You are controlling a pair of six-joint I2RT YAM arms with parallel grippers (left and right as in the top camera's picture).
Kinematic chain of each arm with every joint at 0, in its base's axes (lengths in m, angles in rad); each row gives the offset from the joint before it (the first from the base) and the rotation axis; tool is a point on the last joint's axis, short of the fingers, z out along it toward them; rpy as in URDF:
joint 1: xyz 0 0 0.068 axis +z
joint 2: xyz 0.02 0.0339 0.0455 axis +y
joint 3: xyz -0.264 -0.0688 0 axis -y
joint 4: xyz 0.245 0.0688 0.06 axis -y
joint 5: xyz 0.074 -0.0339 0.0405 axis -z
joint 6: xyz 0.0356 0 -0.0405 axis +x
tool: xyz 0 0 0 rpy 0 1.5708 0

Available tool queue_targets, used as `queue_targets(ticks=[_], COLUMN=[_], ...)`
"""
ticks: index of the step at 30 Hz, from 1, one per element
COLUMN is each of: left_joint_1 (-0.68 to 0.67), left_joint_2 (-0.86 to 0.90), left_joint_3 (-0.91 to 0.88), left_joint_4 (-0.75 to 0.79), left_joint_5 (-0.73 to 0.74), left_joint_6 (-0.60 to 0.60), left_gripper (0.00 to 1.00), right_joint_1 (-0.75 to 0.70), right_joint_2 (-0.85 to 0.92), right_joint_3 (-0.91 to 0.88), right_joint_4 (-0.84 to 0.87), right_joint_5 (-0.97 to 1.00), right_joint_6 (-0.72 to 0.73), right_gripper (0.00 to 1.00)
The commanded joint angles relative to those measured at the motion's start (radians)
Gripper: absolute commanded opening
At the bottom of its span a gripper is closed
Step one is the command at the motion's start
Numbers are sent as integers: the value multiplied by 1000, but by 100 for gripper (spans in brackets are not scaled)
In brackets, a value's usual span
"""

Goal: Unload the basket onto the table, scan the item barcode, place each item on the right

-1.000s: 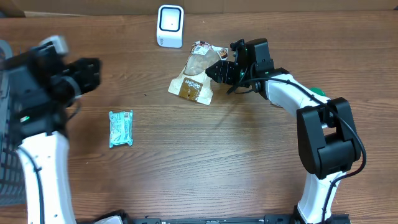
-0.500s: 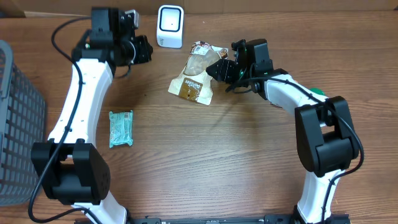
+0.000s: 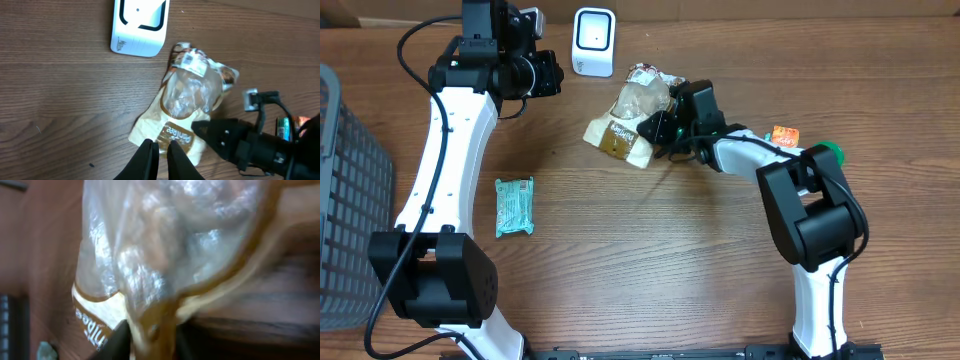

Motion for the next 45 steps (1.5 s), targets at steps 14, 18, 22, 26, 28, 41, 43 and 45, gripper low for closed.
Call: queue_targets(ticks=[14,18,22,26,28,41,43,45], left_joint_1=[-24,-32,-38,-69,-87,-106,-114,-118], left_joint_2=[21,23,23,51,78,193,195,196], left_joint_3=[-23,-159,-306,-361,-361,-361,-361,-361], left_joint_4=[-183,-109,70,195,223,232,226,223], left_joint_5=[4,103,169,195,199,135,128,126], left_joint_6=[30,68,76,88,91,109,109,108], left_gripper=[4,4,4,4,4,4,4,4], right_joint_1=[50,15,-73,-113,-113,-72,-51,-24], right_joint_2=[-117,-118,-127,-129,-129,-129,-129,-129], right_joint_3=[2,3,40,48,48,41,37,37], right_joint_4=[-402,-494,-550,-562,-565,-510,-476,-443], right_joint_5=[-334,-335,-335,-335,-333,-274,-271,-248], right_joint_6=[-234,-317,-317,-305,-283,-119,-94,-55], right_gripper=[14,51,62,61,61,63,63,63])
